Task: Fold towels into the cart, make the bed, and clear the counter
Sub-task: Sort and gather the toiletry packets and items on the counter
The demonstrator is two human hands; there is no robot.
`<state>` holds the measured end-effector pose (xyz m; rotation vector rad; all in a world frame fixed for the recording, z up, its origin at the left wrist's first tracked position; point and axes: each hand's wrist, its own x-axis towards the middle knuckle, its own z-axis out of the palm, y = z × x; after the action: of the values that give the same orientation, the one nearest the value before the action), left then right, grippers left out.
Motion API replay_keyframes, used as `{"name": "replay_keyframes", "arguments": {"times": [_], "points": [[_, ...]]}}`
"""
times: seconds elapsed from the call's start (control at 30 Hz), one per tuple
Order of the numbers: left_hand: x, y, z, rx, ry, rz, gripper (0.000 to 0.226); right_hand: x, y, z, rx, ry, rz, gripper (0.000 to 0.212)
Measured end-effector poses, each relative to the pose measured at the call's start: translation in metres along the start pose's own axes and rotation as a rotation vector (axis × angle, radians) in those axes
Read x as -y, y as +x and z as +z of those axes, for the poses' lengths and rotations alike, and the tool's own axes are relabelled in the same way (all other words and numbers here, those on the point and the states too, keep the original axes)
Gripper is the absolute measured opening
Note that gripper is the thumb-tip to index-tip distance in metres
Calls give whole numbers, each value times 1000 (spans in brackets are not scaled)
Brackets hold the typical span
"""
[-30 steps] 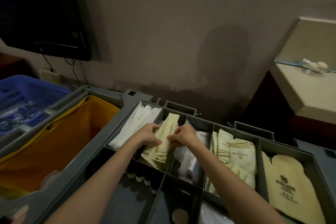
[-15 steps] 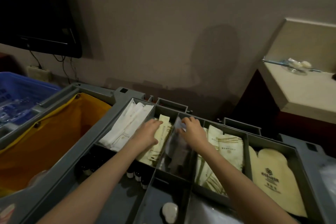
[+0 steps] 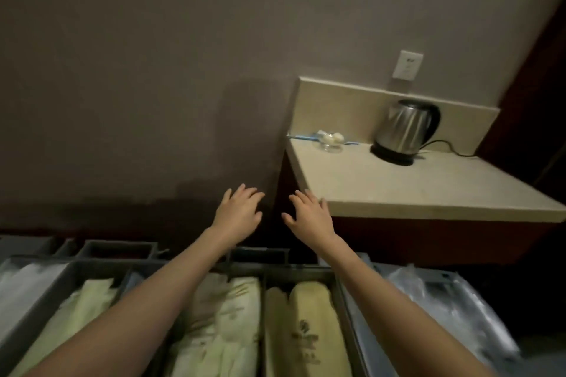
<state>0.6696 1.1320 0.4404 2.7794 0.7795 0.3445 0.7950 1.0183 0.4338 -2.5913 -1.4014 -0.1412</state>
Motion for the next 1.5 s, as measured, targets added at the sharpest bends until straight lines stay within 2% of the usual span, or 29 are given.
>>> {"name": "replay_keyframes", "arguments": {"times": [0.17, 0.4, 0.57, 0.8, 1.03, 1.2, 1.3, 1.4, 1.5], "points": [[-75, 86, 11, -9, -32, 78, 50, -87, 45, -35, -31, -37, 66, 49], [-124, 179, 39, 22, -82, 32, 48, -177, 126, -39, -69, 35, 89, 51], [-123, 221, 35, -20, -94, -2, 47, -208, 186, -34, -151, 152, 105, 45], [-115, 260, 33, -90, -112, -19, 46, -229, 256, -34, -182, 351, 106, 36], [-103, 283, 36, -108, -114, -44, 45, -242, 298, -23, -109, 360, 126, 35], [-104, 292, 40, -140, -160, -47, 42, -245, 305, -3, -165, 728, 285, 23], [-102, 297, 47, -136, -207, -66, 42, -244, 304, -5, -169, 871, 372, 29], [-103, 298, 50, -145, -197, -67, 41, -244, 299, -11, -117, 992, 462, 39], [-109, 294, 54, -155, -252, -46, 40, -243, 277, -17, -56, 1178, 499, 41]]}}
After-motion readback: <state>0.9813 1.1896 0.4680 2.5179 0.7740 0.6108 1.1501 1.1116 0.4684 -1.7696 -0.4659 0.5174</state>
